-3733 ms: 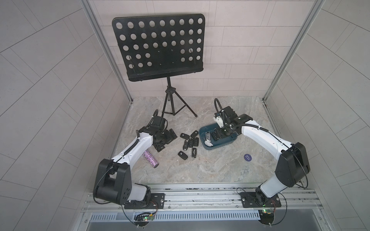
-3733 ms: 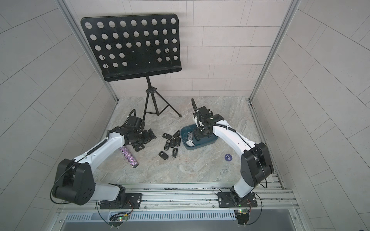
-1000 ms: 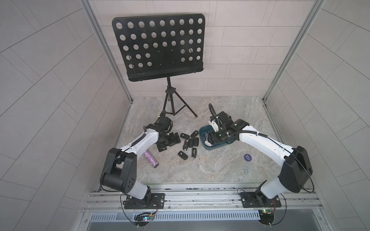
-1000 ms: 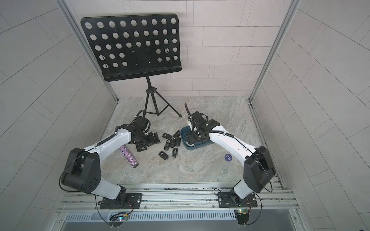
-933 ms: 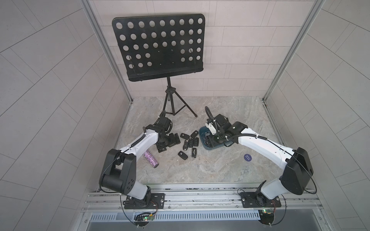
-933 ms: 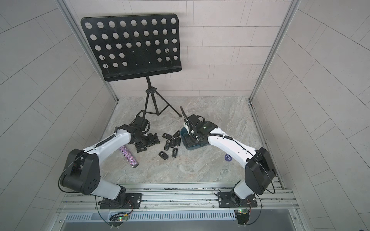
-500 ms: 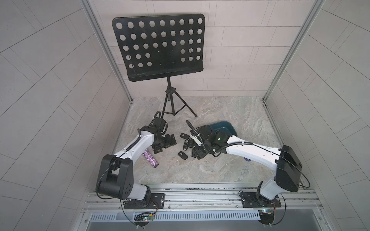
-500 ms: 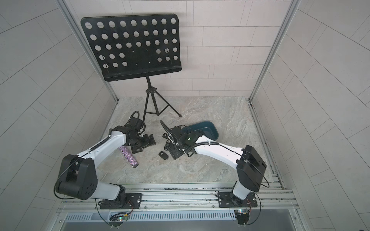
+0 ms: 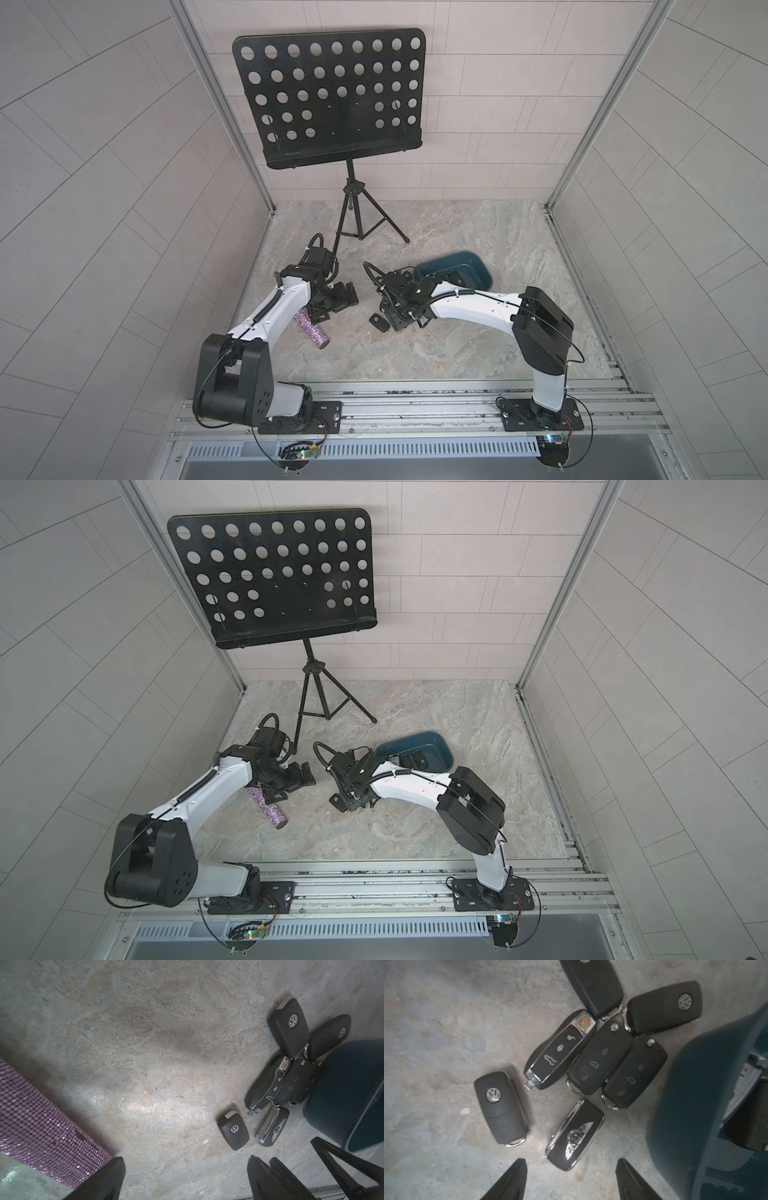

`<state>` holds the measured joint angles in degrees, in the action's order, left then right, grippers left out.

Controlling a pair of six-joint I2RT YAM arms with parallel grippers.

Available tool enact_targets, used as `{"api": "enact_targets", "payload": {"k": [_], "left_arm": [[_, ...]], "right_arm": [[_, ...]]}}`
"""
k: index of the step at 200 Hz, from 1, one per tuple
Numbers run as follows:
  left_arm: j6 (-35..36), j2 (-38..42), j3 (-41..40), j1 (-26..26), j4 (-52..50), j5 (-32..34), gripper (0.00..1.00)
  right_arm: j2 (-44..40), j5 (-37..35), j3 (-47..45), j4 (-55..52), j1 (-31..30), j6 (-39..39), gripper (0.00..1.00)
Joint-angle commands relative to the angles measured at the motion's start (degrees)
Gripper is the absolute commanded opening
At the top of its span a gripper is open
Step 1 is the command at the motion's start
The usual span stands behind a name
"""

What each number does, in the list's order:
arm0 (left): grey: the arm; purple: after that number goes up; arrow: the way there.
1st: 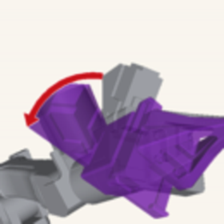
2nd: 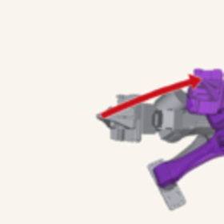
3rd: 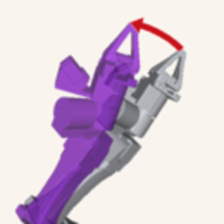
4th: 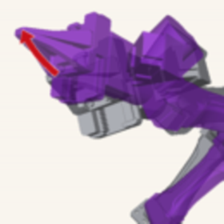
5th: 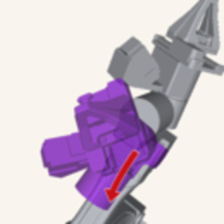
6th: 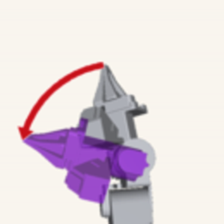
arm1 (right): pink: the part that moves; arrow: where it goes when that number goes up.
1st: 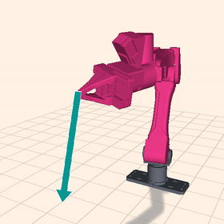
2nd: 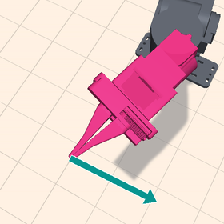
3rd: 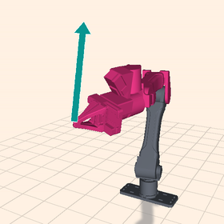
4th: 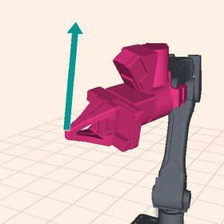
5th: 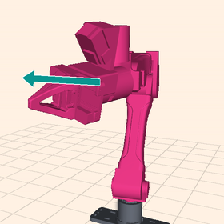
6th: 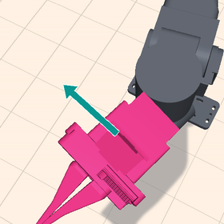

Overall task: Place the car key into the storage box
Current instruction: Pick up the car key from the center of the board.

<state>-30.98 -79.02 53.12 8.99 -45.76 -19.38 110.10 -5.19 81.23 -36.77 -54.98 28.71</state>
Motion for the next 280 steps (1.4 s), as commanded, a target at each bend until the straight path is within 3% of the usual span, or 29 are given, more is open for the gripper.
{"api": "enact_targets", "payload": {"k": [1,70,194,255,280], "left_arm": [[1.1,2.2,-0.7,-0.6,-1.1,0.4,1.00],[1.6,3.5,-1.6,-1.8,-1.6,1.1,1.00],[1.3,2.6,-1.9,-2.0,-1.2,1.3,1.00],[1.2,2.7,-1.9,-1.9,-1.5,1.5,1.00],[1.3,2.3,-1.8,-1.9,-1.7,1.5,1.00]], "right_arm": [[2.3,-5.1,1.8,-2.4,-0.2,2.9,0.71],[8.5,-2.8,5.7,-2.9,0.4,1.5,0.66],[10.9,1.7,5.3,-3.0,2.5,2.7,0.54],[11.6,3.3,5.3,-3.0,2.8,2.8,0.41],[11.6,3.3,5.5,-2.9,2.8,2.7,0.31]]}}
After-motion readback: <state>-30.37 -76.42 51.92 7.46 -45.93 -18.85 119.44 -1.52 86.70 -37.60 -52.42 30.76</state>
